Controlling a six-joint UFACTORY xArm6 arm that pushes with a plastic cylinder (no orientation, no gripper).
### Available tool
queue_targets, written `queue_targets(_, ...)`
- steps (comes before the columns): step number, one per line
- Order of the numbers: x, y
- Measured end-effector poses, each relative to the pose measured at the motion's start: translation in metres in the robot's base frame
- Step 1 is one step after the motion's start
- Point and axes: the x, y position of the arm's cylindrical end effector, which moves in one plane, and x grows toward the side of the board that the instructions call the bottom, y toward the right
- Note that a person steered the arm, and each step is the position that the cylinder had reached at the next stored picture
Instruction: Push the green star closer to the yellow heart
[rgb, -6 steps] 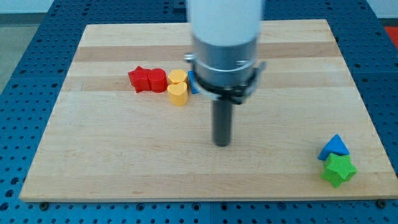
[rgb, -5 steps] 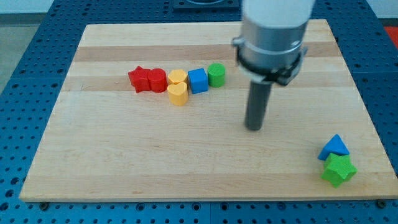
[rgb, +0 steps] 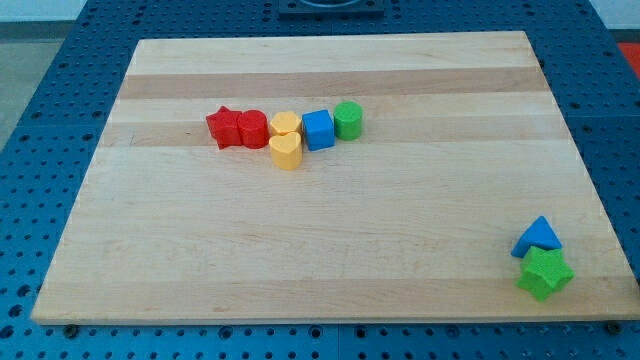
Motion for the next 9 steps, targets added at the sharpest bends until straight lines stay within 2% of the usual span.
queue_targets(1,0.0,-0.058)
queue_targets(3,-0.002,-0.085)
queue_targets(9,-0.069,-0.222)
